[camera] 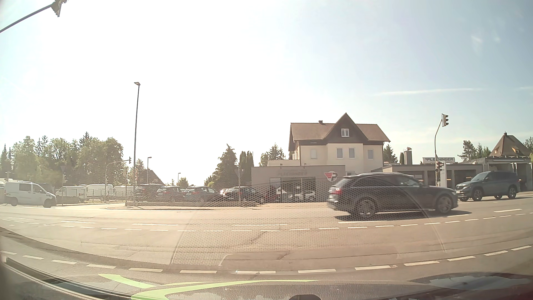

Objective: Follow the waypoints while adhering to traffic rules and regulations

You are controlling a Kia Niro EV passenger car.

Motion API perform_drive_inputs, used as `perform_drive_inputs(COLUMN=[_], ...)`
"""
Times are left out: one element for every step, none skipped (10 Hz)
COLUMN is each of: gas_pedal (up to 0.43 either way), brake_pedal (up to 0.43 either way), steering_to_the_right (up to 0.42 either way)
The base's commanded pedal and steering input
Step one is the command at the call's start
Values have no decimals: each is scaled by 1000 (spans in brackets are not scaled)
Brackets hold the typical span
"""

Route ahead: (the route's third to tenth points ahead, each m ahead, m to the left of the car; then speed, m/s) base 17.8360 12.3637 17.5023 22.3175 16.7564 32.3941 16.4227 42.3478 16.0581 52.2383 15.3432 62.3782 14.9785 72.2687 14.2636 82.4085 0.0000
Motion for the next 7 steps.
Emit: perform_drive_inputs(gas_pedal=[0, 0, 0, 0, 0, 0, 0], brake_pedal=[354, 354, 354, 354, 354, 354, 354], steering_to_the_right=[-2, -2, -2, -2, -2, -2, -2])
